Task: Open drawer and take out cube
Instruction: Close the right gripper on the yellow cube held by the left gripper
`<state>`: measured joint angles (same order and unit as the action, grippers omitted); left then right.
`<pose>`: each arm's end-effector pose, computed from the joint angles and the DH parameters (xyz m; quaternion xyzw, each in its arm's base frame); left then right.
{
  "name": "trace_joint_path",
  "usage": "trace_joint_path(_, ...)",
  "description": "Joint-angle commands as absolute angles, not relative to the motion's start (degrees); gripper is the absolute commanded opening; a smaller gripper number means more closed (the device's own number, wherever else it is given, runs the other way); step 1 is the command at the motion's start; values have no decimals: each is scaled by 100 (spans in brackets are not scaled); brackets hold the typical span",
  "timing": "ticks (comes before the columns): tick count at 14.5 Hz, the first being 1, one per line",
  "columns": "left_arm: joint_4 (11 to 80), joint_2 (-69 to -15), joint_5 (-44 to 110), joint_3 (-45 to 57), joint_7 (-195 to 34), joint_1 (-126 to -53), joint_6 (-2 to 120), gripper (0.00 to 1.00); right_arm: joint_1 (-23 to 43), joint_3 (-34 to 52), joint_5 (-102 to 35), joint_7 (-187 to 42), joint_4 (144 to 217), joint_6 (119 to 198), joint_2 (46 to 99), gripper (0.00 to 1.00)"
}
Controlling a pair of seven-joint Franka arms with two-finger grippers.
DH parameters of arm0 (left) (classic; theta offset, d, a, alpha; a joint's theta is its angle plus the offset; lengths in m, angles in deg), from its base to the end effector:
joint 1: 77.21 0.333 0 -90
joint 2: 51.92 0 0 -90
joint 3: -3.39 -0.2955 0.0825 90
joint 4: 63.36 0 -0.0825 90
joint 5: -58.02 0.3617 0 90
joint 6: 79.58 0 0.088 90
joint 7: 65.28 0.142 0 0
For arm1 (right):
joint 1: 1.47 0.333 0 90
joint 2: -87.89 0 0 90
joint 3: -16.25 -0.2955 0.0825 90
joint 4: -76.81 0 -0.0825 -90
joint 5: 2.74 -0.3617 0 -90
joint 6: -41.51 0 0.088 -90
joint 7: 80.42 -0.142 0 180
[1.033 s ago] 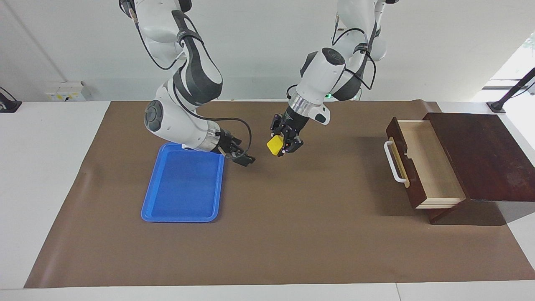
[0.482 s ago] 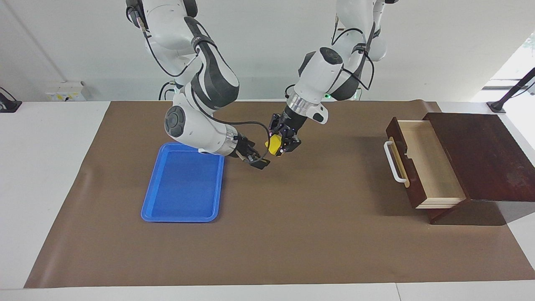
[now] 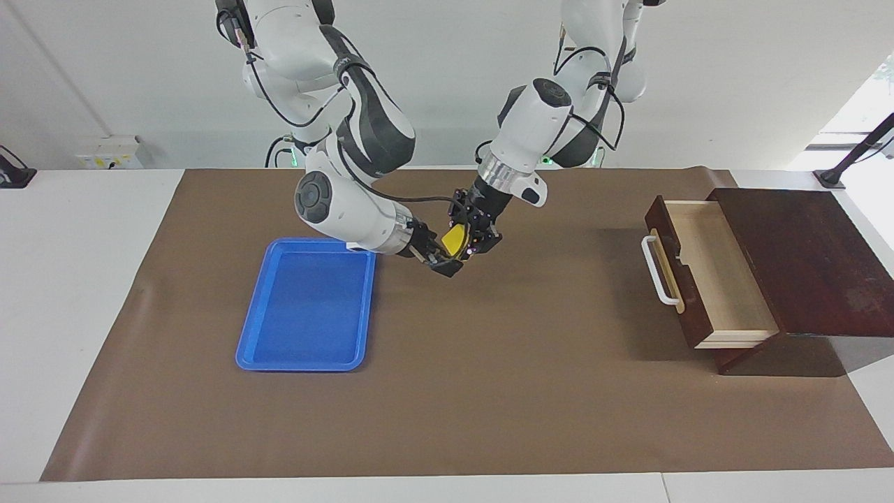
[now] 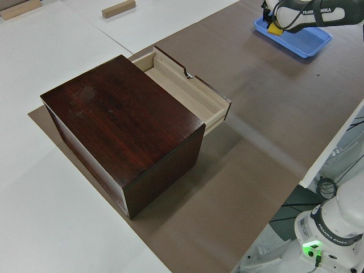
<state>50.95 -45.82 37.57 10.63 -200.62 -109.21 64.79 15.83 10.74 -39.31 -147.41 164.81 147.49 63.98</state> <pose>0.4674 -0.3849 0.4133 0.5526 0.7963 -0.1277 0.2102 0.5697 0.3043 0.3851 -0.8335 0.4511 0.2574 0.1889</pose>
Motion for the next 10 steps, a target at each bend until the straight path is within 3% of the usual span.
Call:
trace_joint_path(1, 5195, -4620, 3877, 972, -20204, -11026, 6641, 0, 1619, 1089, -3781, -14907, 16417, 14734, 6407, 100)
trace_joint_path(10, 5213, -4638, 3877, 963, -20221, -11009, 6623, 0, 1558, 1089, -3772, -14880, 16593, 14584, 6662, 100)
